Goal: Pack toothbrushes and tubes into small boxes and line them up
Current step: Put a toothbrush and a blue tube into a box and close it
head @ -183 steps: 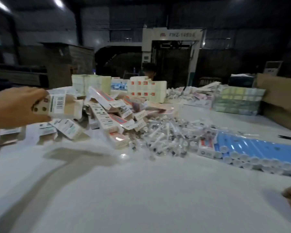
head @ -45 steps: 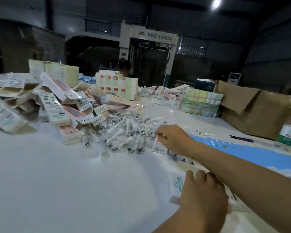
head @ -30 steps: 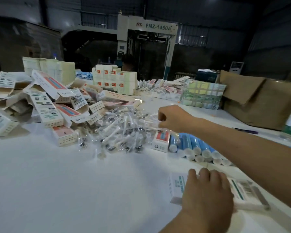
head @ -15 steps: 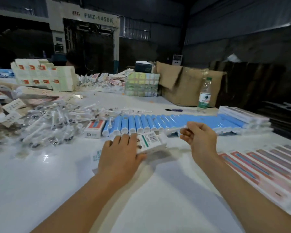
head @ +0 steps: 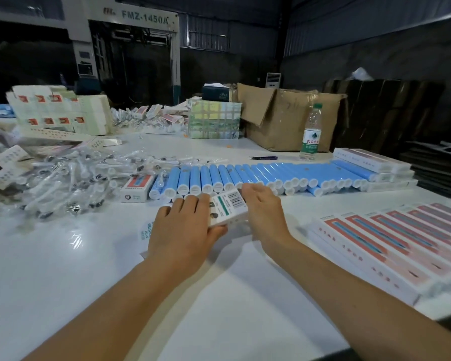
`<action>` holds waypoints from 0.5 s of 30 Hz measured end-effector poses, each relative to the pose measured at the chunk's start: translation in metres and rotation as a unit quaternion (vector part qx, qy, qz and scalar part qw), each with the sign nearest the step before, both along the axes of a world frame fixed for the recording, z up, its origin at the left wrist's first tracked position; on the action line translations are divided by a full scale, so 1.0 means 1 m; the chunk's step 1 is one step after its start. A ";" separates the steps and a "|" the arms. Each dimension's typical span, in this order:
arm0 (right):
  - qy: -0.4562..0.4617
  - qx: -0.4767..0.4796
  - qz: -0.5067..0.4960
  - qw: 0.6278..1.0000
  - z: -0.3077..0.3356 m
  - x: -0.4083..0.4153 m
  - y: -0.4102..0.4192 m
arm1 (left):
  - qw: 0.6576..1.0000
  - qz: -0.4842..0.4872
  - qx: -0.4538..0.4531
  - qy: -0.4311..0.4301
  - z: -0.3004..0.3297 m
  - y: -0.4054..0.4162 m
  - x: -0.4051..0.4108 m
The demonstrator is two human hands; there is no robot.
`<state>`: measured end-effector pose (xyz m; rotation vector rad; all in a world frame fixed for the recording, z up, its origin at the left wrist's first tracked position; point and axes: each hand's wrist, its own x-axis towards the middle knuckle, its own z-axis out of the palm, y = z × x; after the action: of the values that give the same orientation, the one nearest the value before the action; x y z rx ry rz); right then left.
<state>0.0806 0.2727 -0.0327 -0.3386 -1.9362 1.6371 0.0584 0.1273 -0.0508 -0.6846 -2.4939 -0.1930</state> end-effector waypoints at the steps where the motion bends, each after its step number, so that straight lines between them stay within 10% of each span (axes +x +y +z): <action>1: 0.010 -0.012 0.013 1.000 0.001 0.001 0.000 | 1.000 0.000 0.001 0.001 0.000 0.000 -0.001; 15: 0.123 0.223 -0.017 0.967 -0.007 0.015 -0.004 | 0.998 0.047 0.037 0.021 0.000 -0.007 -0.010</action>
<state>0.0954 0.2686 -0.0395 0.0129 -2.0185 1.1135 0.0480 0.1202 -0.0509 -0.5336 -2.4584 -0.2328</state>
